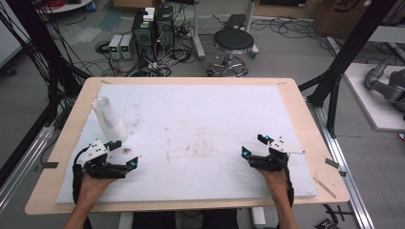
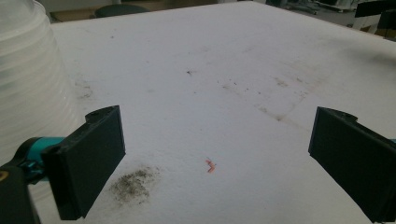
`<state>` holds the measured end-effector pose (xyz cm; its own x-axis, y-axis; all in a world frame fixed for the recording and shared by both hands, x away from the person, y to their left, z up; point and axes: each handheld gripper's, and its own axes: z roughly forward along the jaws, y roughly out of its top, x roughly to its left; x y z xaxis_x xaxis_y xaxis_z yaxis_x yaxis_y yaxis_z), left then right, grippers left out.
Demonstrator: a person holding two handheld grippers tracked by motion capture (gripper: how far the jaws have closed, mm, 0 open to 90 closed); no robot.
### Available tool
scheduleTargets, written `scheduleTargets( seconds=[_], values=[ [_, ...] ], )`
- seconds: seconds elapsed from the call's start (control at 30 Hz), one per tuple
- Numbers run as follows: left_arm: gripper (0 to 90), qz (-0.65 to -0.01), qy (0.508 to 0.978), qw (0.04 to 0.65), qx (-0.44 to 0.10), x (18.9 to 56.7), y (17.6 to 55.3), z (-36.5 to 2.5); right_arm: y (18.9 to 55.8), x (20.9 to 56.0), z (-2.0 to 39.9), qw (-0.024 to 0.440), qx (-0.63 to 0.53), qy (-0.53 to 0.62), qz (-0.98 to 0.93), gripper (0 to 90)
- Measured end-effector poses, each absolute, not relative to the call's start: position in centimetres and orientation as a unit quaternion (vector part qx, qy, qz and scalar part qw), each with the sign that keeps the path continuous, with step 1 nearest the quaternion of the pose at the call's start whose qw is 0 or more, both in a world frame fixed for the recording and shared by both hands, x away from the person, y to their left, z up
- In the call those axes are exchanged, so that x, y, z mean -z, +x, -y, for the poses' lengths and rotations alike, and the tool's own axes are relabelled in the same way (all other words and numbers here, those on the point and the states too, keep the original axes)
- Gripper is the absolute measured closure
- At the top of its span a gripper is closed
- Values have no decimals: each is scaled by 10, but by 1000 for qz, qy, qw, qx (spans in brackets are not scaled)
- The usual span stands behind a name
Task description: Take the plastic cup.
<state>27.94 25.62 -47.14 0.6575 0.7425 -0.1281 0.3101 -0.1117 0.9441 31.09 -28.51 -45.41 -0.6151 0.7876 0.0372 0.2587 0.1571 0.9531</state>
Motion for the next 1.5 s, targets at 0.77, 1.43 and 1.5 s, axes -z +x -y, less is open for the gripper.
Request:
scheduleTargets(
  seconds=[0.77,1.43,1.5],
  values=[
    [36,-368,716,556,-209,471,277,-255,313,454,290,224,-552,366,-715,157],
    [36,-365,677,582,-265,396,269,-278,316,455,294,206,-563,381,-704,157],
    [36,-369,671,580,-279,381,272,-285,316,455,294,206,-562,379,-705,157]
  ],
)
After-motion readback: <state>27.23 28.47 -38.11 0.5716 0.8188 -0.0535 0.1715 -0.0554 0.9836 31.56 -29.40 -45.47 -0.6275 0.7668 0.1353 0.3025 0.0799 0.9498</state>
